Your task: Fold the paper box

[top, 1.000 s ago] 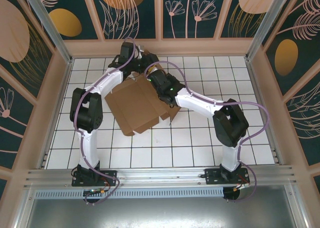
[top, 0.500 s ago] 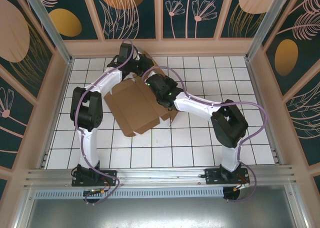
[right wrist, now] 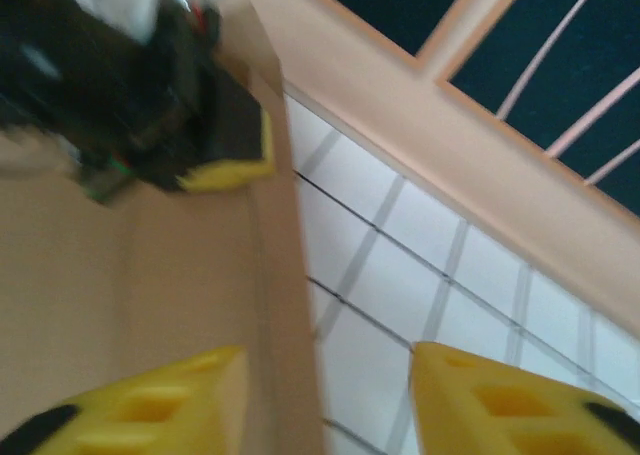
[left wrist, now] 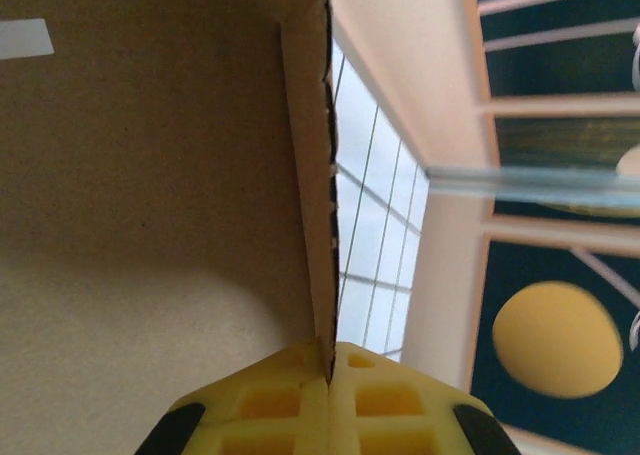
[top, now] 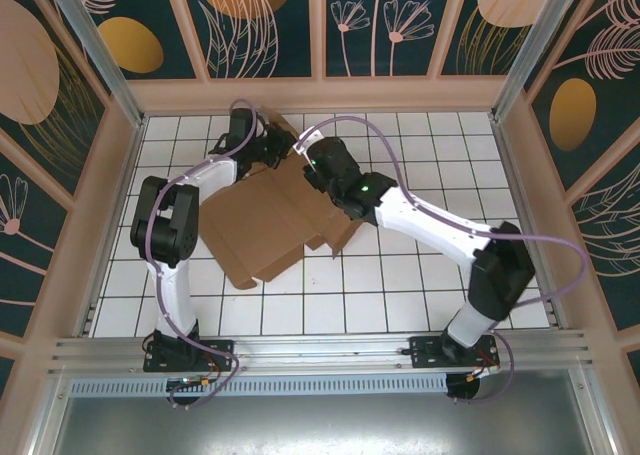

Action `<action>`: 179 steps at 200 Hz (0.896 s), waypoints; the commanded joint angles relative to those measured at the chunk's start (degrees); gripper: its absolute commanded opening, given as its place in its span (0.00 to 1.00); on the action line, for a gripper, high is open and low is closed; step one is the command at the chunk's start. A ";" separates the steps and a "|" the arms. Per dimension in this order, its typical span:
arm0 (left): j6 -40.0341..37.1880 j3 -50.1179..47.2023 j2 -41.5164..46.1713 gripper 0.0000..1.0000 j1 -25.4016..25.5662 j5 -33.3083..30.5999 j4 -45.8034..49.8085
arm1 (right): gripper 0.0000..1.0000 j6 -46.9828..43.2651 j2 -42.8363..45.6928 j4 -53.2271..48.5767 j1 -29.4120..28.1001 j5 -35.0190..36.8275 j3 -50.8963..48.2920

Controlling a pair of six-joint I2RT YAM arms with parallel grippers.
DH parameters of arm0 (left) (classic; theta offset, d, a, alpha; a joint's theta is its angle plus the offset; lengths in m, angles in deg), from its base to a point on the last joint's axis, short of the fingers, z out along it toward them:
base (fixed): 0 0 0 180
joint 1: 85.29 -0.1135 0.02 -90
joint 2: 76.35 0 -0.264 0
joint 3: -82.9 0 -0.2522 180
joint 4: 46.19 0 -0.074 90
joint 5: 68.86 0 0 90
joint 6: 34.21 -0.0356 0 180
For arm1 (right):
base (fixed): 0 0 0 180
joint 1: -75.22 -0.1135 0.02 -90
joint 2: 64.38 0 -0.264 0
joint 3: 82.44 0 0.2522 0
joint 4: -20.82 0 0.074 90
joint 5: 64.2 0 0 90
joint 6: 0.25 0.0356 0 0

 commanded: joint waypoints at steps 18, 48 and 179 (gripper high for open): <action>10.30 -3.68 2.40 0.00 -0.47 -3.96 -13.83 | 0.14 14.69 -2.54 -2.24 -6.50 -11.63 -5.35; 13.46 -4.09 2.17 0.00 -0.62 -5.53 -16.94 | 0.00 21.18 -9.10 -2.01 -7.92 -18.04 -7.45; 8.85 -7.61 7.29 0.00 -1.54 -11.42 -8.82 | 0.00 23.58 -22.22 -12.70 -2.32 -21.59 -9.72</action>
